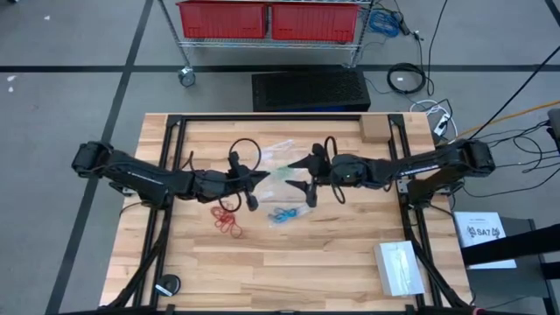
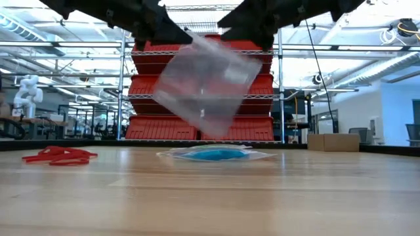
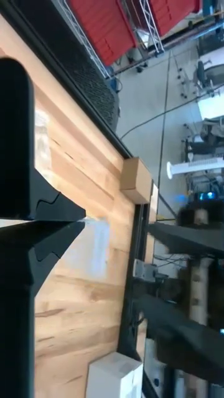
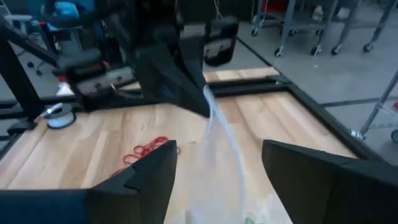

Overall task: Sort rubber bands
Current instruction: Open the right transparent zip bag, then put the red rubber band into the right transparent zip bag

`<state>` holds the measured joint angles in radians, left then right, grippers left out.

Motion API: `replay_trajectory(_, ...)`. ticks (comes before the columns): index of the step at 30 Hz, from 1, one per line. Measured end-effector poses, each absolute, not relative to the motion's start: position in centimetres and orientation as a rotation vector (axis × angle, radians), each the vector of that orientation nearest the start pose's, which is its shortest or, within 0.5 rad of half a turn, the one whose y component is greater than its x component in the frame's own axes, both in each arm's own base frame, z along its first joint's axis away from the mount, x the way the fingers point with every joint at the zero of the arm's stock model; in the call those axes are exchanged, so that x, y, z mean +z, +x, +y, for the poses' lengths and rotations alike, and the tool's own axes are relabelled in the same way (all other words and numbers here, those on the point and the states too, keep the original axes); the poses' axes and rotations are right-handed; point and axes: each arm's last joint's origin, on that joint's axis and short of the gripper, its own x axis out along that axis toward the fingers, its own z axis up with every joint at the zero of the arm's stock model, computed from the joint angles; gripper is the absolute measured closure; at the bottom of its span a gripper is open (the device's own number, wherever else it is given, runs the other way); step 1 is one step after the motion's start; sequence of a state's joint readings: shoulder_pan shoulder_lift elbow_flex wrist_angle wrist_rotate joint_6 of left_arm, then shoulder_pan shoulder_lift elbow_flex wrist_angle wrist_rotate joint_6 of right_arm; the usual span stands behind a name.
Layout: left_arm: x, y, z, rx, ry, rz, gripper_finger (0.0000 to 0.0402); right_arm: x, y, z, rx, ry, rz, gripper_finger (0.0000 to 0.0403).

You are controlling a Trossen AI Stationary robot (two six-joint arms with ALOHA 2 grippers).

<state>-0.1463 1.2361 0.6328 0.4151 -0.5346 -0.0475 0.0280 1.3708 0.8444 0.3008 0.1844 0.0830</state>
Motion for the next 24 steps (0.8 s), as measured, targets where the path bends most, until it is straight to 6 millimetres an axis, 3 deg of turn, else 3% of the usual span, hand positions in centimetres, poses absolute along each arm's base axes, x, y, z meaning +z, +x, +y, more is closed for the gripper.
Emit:
replay_trajectory(6,24.6,24.0,-1.9,0.450,0.016,0.148,0.0402,28.0,29.6,0.4,-0.153,0.052,0.190,0.0172)
replay_trajectory(11,24.8,22.0,-1.5,0.480,0.002,0.108,0.0402,25.3,31.1,1.7,-0.118,0.072,0.287,0.0181)
replay_trajectory(16,25.2,19.6,-1.1,0.507,-0.024,0.038,0.0402,21.9,34.3,3.0,-0.023,0.139,0.341,0.0198)
replay_trajectory(24,26.5,16.9,-0.6,0.523,0.014,-0.055,0.0402,19.0,42.1,4.9,0.013,0.103,0.544,0.0199)
